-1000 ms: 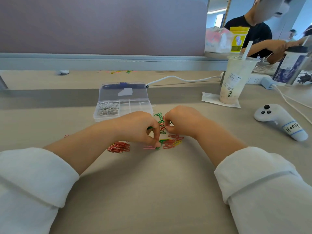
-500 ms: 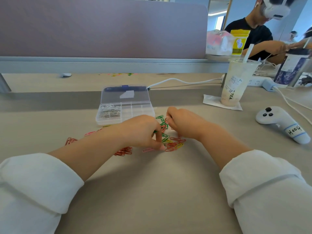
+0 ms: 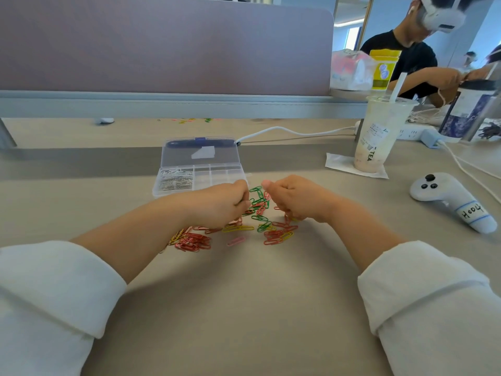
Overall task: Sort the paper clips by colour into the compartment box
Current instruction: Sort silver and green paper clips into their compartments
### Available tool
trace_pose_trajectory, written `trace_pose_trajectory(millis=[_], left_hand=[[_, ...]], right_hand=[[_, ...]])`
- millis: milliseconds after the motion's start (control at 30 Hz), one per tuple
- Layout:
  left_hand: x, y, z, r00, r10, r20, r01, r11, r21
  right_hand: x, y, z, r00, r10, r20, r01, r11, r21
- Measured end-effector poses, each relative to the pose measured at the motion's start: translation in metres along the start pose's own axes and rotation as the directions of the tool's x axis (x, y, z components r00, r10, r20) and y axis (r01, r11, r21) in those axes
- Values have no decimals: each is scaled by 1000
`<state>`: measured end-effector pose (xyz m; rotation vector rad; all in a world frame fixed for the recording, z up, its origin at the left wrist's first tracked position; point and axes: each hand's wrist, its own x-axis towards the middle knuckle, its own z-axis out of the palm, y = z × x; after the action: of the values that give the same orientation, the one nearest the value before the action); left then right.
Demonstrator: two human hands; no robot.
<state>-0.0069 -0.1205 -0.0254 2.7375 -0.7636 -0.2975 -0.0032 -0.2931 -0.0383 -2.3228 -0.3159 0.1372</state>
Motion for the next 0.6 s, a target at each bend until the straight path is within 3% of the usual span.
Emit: trace_pose_trajectory(millis=[133,333,467,600], left_hand=[[2,-3,1,998,-25,-50,22,998,-63],[4,-7,2,984,-50,-171,18,982,-188],[3,-8,4,974,-65,-218,34,989,-142],[6,-8,5,959,-77,-271,65,996,-52]], right_hand=[[-2,-2,0,999,6,46,0,991,-137],[-5,-3,-3,981,-127,144,152,973,-172],[-5,-2,-2,967,-118,225,171,957,-235],[-4,-3,-1,972,-109,206,167,942,-291]])
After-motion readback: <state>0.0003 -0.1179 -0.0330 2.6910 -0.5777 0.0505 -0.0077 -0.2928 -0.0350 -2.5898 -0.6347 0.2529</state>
